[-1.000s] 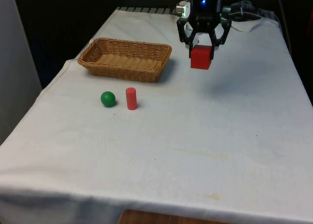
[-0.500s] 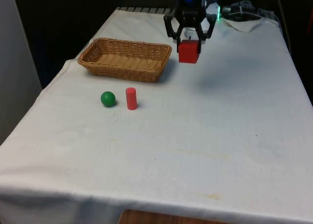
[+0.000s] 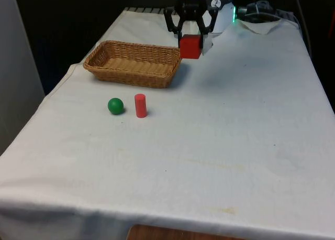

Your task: Pick up the object to the left of the cylinder and place it into the basket.

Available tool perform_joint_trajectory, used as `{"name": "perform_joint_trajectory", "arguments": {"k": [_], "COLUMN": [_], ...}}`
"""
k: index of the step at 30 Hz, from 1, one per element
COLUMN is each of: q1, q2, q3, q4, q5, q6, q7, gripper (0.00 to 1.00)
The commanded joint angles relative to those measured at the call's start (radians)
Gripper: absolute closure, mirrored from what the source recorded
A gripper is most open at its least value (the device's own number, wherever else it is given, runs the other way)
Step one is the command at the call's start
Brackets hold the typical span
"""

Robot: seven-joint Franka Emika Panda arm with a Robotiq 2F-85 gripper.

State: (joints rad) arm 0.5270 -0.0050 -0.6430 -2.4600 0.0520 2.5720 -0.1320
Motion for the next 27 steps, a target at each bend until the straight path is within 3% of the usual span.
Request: {"name": "perform_joint_trajectory", "arguments": {"k": [1, 4, 5, 13, 14, 15, 18, 21, 22, 23, 27], "q1": [-0.004, -0.007, -0.003, -0.016, -0.009, -0.017, -0.022, -0.026, -0.018, -0.027, -0.032], "q2": [-0.008, -0.021, -0.019, -0.050, -0.048, -0.052, -0.060, -0.065, -0.063, -0.066, -0.067], "q3": [-0.005, -0.014, -0.013, -0.044, -0.042, -0.046, -0.055, -0.064, -0.063, -0.067, -0.080], "q4": [-0.010, -0.023, -0.018, -0.059, -0.053, -0.061, -0.072, -0.079, -0.075, -0.081, -0.088], "q5": [-0.023, -0.036, -0.016, -0.104, -0.076, -0.112, -0.143, -0.166, -0.138, -0.174, -0.205], "q6": [0.007, 0.007, 0.000, 0.008, 0.000, 0.007, 0.006, 0.004, 0.000, 0.004, 0.005], "q7": [0.005, -0.004, -0.013, -0.011, -0.023, -0.010, -0.009, -0.010, -0.023, -0.010, -0.008], "gripper": [0.94, 0.94, 0.94, 0.94, 0.94, 0.94, 0.94, 0.94, 0.94, 0.94, 0.94]}}
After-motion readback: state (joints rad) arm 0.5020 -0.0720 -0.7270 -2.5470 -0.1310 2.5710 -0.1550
